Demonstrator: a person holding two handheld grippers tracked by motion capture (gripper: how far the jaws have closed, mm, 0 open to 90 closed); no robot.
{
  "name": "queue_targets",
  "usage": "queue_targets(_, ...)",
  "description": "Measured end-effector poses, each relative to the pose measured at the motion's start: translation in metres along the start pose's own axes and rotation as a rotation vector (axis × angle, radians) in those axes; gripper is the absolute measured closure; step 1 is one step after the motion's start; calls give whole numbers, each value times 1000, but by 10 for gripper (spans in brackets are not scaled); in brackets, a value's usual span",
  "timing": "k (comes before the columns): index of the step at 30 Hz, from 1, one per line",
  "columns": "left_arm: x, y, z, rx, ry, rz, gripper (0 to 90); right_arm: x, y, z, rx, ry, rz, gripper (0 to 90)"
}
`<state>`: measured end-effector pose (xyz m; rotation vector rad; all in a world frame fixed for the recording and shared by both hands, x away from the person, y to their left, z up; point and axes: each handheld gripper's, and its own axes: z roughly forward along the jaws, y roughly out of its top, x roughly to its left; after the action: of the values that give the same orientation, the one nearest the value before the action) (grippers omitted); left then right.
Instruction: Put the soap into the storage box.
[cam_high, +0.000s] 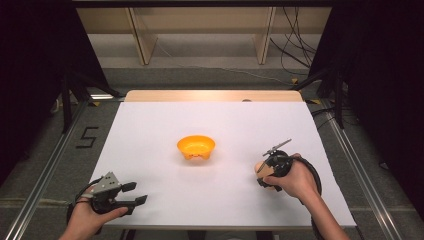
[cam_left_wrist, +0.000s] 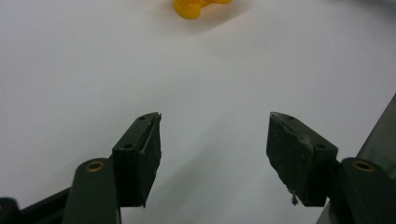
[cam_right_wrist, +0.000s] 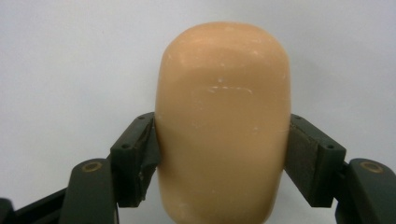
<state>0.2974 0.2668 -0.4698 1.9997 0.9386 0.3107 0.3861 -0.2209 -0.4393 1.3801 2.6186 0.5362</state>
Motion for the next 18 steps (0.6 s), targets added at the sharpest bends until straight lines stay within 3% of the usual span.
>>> queue_targets(1, 0, 0, 0, 5, 3, 0, 351, 0, 0, 0, -16, 10, 3, 333)
queue_targets(2, 0, 0, -1, 11, 7, 6, 351, 0, 1, -1, -9, -14, -1, 333)
queue_targets(4, 0, 1, -2, 17, 12, 3, 351, 1, 2, -3, -36, 0, -7, 333)
queue_targets(12, 0, 1, -2, 13, 10, 5, 351, 3, 7, -6, -58, -8, -15, 333)
queue_targets(18, 0, 1, -1, 13, 10, 4, 351, 5, 10, -8, -89, -16, -58, 333)
